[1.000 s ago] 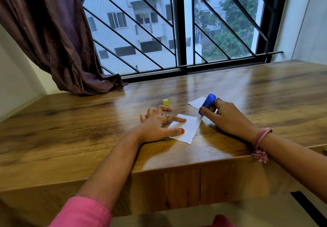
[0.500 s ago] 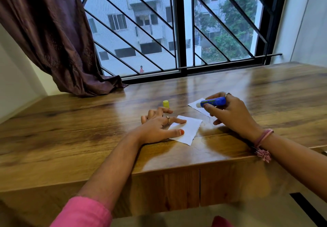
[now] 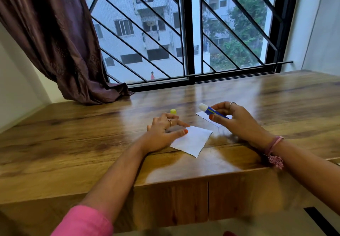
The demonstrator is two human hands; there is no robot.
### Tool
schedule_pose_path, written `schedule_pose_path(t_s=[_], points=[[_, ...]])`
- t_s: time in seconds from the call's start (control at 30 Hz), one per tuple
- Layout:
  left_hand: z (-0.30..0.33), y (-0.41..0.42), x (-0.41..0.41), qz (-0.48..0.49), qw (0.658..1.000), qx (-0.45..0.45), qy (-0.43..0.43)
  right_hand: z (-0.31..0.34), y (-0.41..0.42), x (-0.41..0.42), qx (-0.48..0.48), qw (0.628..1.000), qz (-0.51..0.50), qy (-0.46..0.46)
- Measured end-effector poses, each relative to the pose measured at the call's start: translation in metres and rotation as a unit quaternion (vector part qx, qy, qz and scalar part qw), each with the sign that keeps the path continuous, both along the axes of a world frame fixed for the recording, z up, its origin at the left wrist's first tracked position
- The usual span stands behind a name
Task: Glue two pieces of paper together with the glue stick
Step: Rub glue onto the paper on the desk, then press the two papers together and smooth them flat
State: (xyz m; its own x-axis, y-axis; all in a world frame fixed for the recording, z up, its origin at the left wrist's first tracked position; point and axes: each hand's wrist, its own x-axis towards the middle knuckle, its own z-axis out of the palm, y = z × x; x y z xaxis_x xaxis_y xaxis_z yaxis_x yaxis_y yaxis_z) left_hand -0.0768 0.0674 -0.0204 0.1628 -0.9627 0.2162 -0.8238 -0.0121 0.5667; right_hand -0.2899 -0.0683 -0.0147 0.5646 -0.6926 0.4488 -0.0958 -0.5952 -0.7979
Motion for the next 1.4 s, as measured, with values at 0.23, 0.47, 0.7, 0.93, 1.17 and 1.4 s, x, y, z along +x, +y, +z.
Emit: schedule_pose_path(t_s=[0.23,0.47,0.7,0.93,1.17,1.4], points=[[0.001,-0.009,0.024,0.187,0.955,-0.197,0.117,0.017,-0.008,0.024,0.047,0.998,0.050,0.006],[-0.001,-0.014,0.047,0.290,0.917,-0.200,0.186,0.049,-0.010,0.069,0.044,0.990,0.110,0.069],[0.000,-0.013,0.050,0.304,0.911,-0.189,0.203,0.048,-0.002,0.105,0.007,0.989,0.115,0.093],[0.001,-0.012,0.049,0.299,0.917,-0.176,0.197,0.027,0.004,0.115,-0.034,0.988,0.103,0.106],[0.001,-0.011,0.046,0.283,0.929,-0.164,0.176,0.014,0.010,0.126,-0.097,0.976,0.106,0.164],[0.000,-0.010,0.046,0.277,0.932,-0.159,0.172,0.009,0.009,0.129,-0.125,0.965,0.097,0.209]])
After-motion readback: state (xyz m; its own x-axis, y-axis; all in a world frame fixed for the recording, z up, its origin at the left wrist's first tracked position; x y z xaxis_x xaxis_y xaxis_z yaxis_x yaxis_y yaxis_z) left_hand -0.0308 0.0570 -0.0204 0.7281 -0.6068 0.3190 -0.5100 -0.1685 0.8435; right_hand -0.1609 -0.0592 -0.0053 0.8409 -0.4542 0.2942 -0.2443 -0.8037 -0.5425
